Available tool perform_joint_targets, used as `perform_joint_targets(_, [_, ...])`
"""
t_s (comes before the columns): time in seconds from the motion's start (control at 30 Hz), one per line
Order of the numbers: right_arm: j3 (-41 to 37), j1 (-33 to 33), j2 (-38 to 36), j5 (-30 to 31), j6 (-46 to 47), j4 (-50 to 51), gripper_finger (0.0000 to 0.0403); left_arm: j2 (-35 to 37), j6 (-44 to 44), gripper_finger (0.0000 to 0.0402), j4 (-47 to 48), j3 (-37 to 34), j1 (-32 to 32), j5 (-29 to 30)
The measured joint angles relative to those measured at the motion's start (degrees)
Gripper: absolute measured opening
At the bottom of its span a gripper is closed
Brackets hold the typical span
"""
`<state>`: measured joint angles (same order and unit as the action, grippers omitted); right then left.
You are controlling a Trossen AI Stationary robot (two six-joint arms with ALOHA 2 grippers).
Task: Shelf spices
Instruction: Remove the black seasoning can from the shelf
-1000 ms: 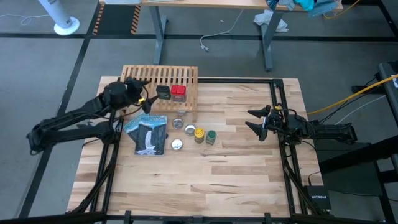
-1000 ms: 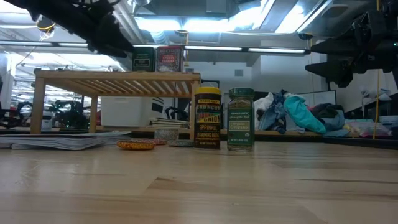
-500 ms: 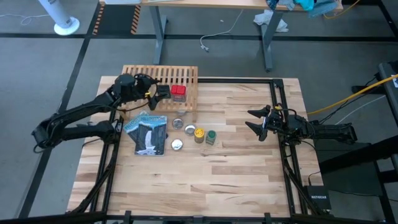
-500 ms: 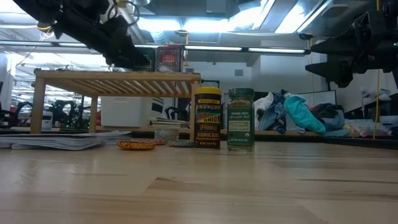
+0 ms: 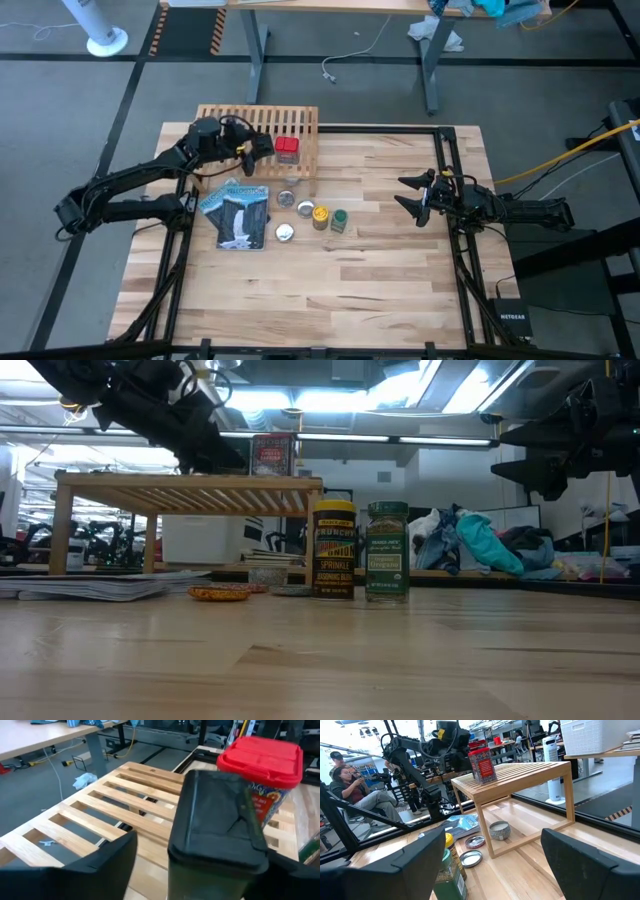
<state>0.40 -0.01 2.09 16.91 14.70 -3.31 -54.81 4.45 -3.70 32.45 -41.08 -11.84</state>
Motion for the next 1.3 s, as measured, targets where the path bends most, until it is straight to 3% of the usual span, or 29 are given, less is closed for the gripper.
perform_joint_targets(0.33, [0.0, 0.0, 0.0, 0.0, 0.0, 0.0, 0.0335, 0.9, -3.0, 0.01, 0.2, 0.0, 1.1, 0.1])
perform_joint_targets(0.8, [0.0, 0.0, 0.0, 0.0, 0.0, 0.0, 0.0335, 14.3, -5.7, 0.0106, 0.7, -0.1, 3.0, -0.6])
perform_joint_targets(1.07, [0.0, 0.0, 0.0, 0.0, 0.0, 0.0, 0.0335, 23.1, -10.5, 0.01, 6.9, -0.1, 9.8, 1.0])
perform_joint_targets(1.3, [0.0, 0.0, 0.0, 0.0, 0.0, 0.0, 0.0335, 24.1, -12.0, 0.01, 6.9, -0.1, 19.3, 6.0])
